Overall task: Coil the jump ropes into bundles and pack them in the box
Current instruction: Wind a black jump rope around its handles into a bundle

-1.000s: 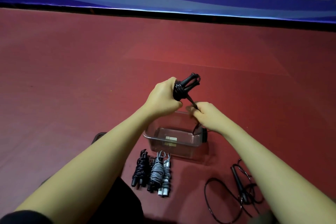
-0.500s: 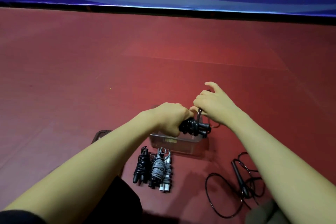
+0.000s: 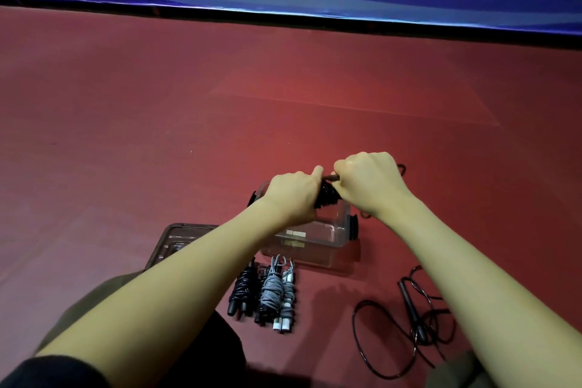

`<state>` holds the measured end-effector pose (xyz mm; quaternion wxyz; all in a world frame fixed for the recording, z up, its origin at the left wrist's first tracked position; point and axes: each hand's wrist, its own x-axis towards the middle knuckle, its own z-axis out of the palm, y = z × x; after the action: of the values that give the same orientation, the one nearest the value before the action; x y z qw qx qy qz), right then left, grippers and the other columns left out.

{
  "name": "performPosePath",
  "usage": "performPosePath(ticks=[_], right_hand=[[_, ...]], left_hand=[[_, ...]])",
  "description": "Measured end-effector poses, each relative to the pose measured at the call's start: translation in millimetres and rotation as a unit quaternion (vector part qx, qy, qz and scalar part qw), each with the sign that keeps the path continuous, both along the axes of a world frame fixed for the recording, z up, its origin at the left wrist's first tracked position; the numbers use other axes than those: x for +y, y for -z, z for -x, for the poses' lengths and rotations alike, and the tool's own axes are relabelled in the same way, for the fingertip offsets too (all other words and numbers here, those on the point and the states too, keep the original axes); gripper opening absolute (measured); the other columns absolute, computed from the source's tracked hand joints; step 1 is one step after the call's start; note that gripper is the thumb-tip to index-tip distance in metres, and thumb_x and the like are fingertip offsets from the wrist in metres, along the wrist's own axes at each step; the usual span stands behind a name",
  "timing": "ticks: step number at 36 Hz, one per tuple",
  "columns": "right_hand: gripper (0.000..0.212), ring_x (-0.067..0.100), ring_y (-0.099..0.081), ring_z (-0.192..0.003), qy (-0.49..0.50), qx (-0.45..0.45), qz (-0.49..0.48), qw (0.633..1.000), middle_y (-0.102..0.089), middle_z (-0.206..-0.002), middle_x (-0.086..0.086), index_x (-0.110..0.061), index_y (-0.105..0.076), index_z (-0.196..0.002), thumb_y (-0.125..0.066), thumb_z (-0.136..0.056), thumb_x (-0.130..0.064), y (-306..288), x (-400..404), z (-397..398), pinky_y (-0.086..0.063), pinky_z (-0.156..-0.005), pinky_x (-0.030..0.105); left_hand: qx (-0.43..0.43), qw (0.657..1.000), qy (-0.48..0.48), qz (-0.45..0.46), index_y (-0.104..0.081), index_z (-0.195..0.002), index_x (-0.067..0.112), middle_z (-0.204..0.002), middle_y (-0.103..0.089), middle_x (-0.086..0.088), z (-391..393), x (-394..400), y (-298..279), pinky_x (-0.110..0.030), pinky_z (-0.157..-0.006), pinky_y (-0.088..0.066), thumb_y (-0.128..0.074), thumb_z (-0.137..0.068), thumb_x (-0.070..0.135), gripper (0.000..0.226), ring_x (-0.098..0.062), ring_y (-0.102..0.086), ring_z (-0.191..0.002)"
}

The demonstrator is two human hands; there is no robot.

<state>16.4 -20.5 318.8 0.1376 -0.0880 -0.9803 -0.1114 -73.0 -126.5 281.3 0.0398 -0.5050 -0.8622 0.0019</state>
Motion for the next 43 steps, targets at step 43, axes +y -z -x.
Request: performPosePath(ticks=[43], right_hand=[[0.029,0.002,-0.036,-0.053,0.024,0.260,0.613,0.746,-0.047,-0.062,0.001,0.005,-0.061,-0.076,-0.071,-0.083,-0.022,11.7,-0.2,3.0,-0.030,-0.051,0.016]], left_hand=[[-0.206,0.910,-0.012,-0.360,-0.027,-0.145,0.007,-0.129,-0.046,-0.014,-10.9,10.8,-13.6,-0.033,-0.090,-0.041,-0.057,-0.088,0.012,0.064,-0.029,-0.047,-0.116]])
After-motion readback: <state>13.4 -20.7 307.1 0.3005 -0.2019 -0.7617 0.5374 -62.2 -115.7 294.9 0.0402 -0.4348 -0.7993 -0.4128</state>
